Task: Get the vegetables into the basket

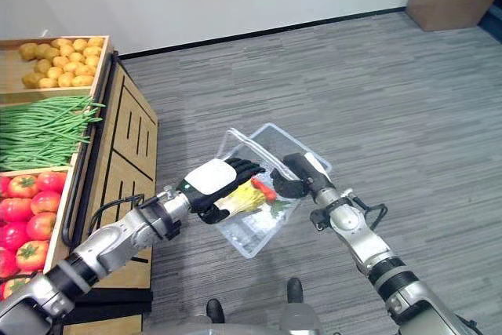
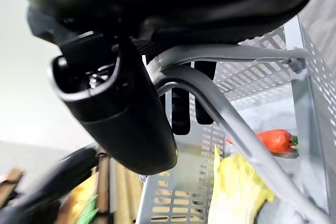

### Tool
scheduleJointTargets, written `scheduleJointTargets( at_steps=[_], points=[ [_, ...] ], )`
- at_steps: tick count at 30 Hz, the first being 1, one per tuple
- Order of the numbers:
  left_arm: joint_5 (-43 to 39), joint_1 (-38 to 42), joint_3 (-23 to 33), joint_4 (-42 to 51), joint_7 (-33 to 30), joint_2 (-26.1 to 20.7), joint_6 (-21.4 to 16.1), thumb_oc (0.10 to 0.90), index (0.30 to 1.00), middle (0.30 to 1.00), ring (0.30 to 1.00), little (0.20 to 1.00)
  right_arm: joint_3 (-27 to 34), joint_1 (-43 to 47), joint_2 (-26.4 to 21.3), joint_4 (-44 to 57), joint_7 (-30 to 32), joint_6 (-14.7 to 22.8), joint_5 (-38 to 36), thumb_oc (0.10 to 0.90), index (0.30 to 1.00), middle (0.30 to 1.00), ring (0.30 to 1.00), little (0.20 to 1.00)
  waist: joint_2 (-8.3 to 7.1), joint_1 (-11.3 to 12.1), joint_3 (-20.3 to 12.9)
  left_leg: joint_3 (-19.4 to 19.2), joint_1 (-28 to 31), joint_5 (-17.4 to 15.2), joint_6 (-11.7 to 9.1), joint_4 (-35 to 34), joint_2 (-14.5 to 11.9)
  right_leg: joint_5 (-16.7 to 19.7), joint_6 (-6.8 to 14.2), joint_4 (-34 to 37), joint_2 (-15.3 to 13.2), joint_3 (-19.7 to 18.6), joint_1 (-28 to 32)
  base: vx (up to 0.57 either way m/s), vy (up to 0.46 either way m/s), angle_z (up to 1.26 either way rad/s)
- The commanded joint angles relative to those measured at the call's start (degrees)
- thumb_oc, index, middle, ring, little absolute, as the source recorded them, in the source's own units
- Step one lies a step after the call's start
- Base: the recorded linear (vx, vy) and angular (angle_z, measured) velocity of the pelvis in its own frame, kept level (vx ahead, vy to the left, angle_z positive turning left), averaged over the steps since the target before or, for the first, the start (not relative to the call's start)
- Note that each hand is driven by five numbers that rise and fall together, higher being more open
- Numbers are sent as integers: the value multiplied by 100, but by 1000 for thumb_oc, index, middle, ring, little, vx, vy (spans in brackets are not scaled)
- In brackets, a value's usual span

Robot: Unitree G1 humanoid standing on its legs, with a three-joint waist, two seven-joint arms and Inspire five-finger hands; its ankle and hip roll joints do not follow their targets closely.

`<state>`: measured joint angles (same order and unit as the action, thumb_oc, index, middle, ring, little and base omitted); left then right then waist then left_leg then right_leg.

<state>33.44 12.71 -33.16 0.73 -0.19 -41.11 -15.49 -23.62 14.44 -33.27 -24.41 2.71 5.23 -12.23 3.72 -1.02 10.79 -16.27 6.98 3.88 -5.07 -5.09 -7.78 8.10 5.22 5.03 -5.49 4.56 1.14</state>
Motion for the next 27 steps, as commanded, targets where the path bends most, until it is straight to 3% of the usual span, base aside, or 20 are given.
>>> scheduleJointTargets(
  at_steps=[1,4,5,6,7,8,11,17,20,23,24,27],
  points=[
    [-1167,340,271,286,192,-284,-293,900,1000,1000,1000,1000,597,531,126,451,407,660,65,400,300,300,300,300,-240,0,-440,384,-44,-256,-45,9,134,-688,345,-3,-273,474,491,-2,8,7],
    [-2548,-197,579,523,315,-305,-254,900,1000,1000,1000,1000,710,494,163,-134,512,600,314,400,300,300,300,300,-251,60,-420,452,-65,-245,-31,9,152,-672,338,-3,-279,524,502,-15,7,12],
    [-2574,-215,599,536,331,-314,-253,900,1000,1000,1000,1000,695,499,166,-140,515,605,318,400,300,300,300,300,-248,46,-425,456,-66,-246,-31,9,152,-673,338,-3,-278,528,504,-20,6,18],
    [-4176,-689,724,478,721,-159,-119,900,1000,1000,1000,1000,865,370,132,-637,538,531,412,400,300,300,300,300,-234,88,-404,502,-84,-225,-26,9,165,-660,335,-3,-280,562,512,-13,4,14],
    [-4202,-704,742,494,742,-171,-111,900,1000,1000,1000,1000,859,371,136,-640,538,534,413,400,300,300,300,300,-236,79,-408,506,-85,-226,-27,9,165,-662,335,-3,-279,566,513,-27,3,9],
    [-5101,-1044,772,148,988,22,74,900,1000,1000,1000,1000,951,270,111,-971,555,499,544,400,300,300,300,300,-231,90,-390,524,-80,-221,-21,9,167,-658,331,-3,-280,571,528,-17,-2,3],
    [-5925,-1641,942,-716,1192,429,422,900,1000,1000,1000,1000,1190,63,69,-1651,589,432,775,400,300,300,300,300,-228,119,-378,591,-114,-188,-9,9,171,-652,318,-3,-278,608,522,-16,-6,7],
    [-5538,-2087,1145,-2043,1104,904,581,900,1000,1000,1000,1000,1507,-153,114,-2624,706,407,821,400,300,300,300,300,-221,143,-364,652,-161,-157,-4,9,173,-651,313,-3,-273,649,505,-9,-5,3],
    [-4522,-2199,1538,-3957,645,1669,732,900,1000,1000,1000,1000,1832,-485,307,-3450,781,412,673,400,300,300,300,300,-232,138,-367,658,-172,-137,2,9,172,-648,299,-3,-262,665,498,-18,-9,8],
    [-4188,-2070,1682,-4628,400,1975,760,900,1000,1000,1000,1000,1921,-553,405,-3731,809,404,559,400,300,300,300,300,-233,123,-369,663,-181,-132,4,9,167,-642,294,-3,-261,667,490,-7,-4,2],
    [-3786,-1934,1789,-5342,196,2216,774,900,1000,1000,1000,1000,1997,-621,507,-4069,824,394,452,400,300,300,300,300,-237,108,-371,663,-196,-125,0,9,165,-637,293,-3,-264,668,473,-21,-11,8],
    [-3685,-1796,1969,-5963,3,2444,850,900,1000,1000,1000,1000,2037,-694,606,-4357,795,397,372,400,300,300,300,300,-243,104,-392,655,-203,-126,-4,9,164,-632,291,-3,-261,666,464,-6,-10,0]
  ],
)
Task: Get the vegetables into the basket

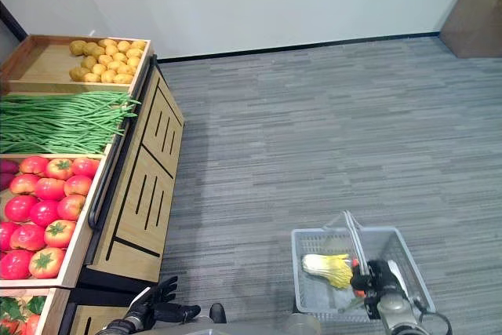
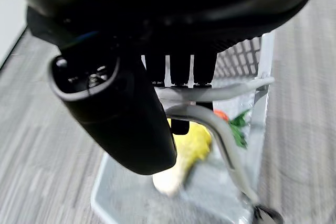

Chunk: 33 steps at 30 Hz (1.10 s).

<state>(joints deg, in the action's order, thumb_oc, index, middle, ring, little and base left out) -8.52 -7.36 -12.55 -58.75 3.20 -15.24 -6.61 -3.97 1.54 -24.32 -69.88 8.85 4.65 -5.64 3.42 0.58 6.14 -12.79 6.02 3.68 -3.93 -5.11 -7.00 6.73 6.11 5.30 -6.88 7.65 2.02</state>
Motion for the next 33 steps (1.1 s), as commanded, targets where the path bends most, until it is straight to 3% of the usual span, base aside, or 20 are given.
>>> scheduleJointTargets(
  at_steps=[1,3,4,5,6,24,33],
  points=[
    [686,442,156,-1050,-584,124,66,900,1000,1000,1000,1000,84,515,-136,-170,205,441,-348,400,300,300,300,300,-234,-92,41,295,-104,-110,-124,11,75,-495,196,-30,-110,344,355,-6,-21,-7],
    [749,508,338,-1494,-782,269,141,900,1000,1000,1000,1000,159,431,-27,-411,248,411,-429,400,300,300,300,300,-247,-114,4,279,-92,-125,-130,11,74,-503,183,-30,-103,313,359,0,-15,-3],
    [740,513,372,-1565,-802,289,155,900,1000,1000,1000,1000,157,433,-8,-479,251,397,-448,616,602,602,602,602,-246,-115,-3,274,-90,-125,-132,11,71,-505,179,-30,-101,309,360,0,0,0],
    [740,515,373,-1567,-802,290,153,900,1000,1000,1000,1000,156,435,-8,-481,251,398,-449,712,736,736,736,736,-246,-115,-2,273,-90,-125,-132,11,71,-505,179,-30,-101,308,359,0,0,0],
    [734,503,409,-1650,-807,303,158,900,1000,1000,1000,1000,177,418,-10,-562,256,380,-457,900,1000,1000,1000,1000,-248,-113,-13,269,-87,-125,-135,11,69,-504,176,-30,-101,310,360,-1,-20,-3],
    [348,408,773,-1913,-701,367,226,900,1000,1000,1000,1000,668,7,-679,-1604,72,-84,-54,900,1000,1000,1000,1000,-317,-138,-76,307,-127,-112,-155,11,56,-482,190,-30,-95,331,327,0,-1,0],
    [328,447,828,-2008,-521,383,266,900,1000,1000,1000,1000,-187,-250,198,-1098,-785,82,-113,900,1000,1000,1000,1000,-388,-153,-61,310,-136,-97,-161,11,33,-480,172,-30,-69,296,317,0,0,0]
  ],
)
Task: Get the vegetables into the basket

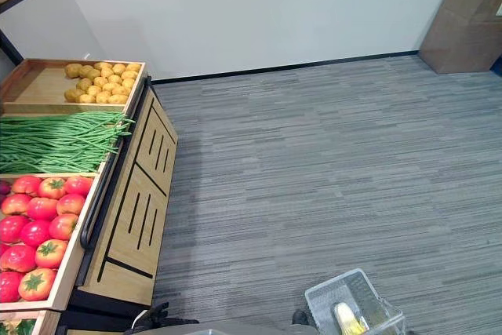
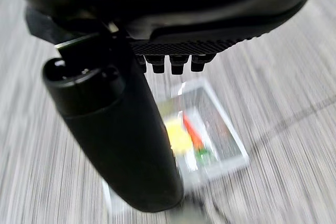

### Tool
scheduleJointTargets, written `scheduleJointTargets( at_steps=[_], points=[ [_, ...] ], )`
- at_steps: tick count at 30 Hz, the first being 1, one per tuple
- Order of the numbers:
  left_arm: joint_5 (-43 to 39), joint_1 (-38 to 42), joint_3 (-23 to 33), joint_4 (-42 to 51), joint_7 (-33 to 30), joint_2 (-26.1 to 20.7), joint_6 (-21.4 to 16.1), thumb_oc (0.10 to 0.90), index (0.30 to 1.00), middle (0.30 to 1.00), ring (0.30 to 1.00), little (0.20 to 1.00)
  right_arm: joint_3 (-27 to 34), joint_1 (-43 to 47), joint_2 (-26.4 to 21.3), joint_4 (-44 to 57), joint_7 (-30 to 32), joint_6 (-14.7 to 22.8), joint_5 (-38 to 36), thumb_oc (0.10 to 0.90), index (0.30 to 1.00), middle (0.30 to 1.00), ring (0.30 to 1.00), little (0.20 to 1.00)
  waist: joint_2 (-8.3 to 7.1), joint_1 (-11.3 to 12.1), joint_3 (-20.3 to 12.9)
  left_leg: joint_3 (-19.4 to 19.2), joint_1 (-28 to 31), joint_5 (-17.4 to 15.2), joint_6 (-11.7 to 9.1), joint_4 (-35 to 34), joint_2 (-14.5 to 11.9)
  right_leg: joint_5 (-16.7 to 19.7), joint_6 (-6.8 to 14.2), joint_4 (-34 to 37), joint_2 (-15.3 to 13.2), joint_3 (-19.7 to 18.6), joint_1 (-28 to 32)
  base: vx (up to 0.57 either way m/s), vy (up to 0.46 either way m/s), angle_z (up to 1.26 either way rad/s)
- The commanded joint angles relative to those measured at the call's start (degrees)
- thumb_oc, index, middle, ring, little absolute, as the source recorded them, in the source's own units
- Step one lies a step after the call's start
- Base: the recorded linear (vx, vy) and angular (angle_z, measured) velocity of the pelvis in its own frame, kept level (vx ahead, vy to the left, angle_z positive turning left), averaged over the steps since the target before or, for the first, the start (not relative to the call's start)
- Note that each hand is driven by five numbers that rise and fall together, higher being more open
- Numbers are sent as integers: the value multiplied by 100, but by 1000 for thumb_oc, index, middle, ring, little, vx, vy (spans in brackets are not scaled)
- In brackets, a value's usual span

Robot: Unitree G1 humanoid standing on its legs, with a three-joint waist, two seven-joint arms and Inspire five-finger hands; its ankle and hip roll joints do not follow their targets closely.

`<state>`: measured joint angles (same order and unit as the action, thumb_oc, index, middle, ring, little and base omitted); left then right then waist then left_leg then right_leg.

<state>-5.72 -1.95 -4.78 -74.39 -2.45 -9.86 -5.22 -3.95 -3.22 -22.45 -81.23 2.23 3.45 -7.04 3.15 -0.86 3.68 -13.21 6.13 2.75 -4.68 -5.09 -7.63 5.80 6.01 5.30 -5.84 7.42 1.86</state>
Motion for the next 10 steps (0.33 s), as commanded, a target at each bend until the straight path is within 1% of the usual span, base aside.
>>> scheduleJointTargets(
  at_steps=[1,3,4,5,10],
  points=[
    [11,-120,62,-455,56,-132,120,900,1000,1000,1000,1000,-246,170,112,104,-166,233,-11,900,1000,1000,1000,1000,-359,-13,191,352,-143,-3,-87,9,98,-381,179,-30,-170,320,333,0,0,0],
    [-97,-131,86,-483,88,-79,125,900,1000,1000,1000,1000,-372,72,381,175,-305,250,-142,900,1000,1000,1000,1000,-363,-24,188,348,-126,-9,-84,9,100,-386,171,-30,-171,310,337,0,0,0],
    [-98,-132,86,-483,89,-80,125,900,1000,1000,1000,1000,-373,72,382,175,-305,250,-143,900,1000,1000,1000,1000,-364,-24,188,348,-125,-9,-84,9,101,-386,171,-30,-171,310,337,0,0,0],
    [-183,-134,81,-501,130,-31,117,900,1000,1000,1000,1000,-431,22,586,127,-395,220,-249,900,1000,1000,1000,1000,-354,-40,170,327,-91,-19,-77,9,103,-392,168,-30,-172,309,351,0,0,0],
    [-272,-96,2,-530,162,51,116,900,1000,1000,1000,1000,-379,44,806,-16,-377,168,-449,900,1000,1000,1000,1000,-339,-75,145,296,-50,-52,-67,9,111,-401,163,-30,-177,285,368,0,0,0]
  ],
)
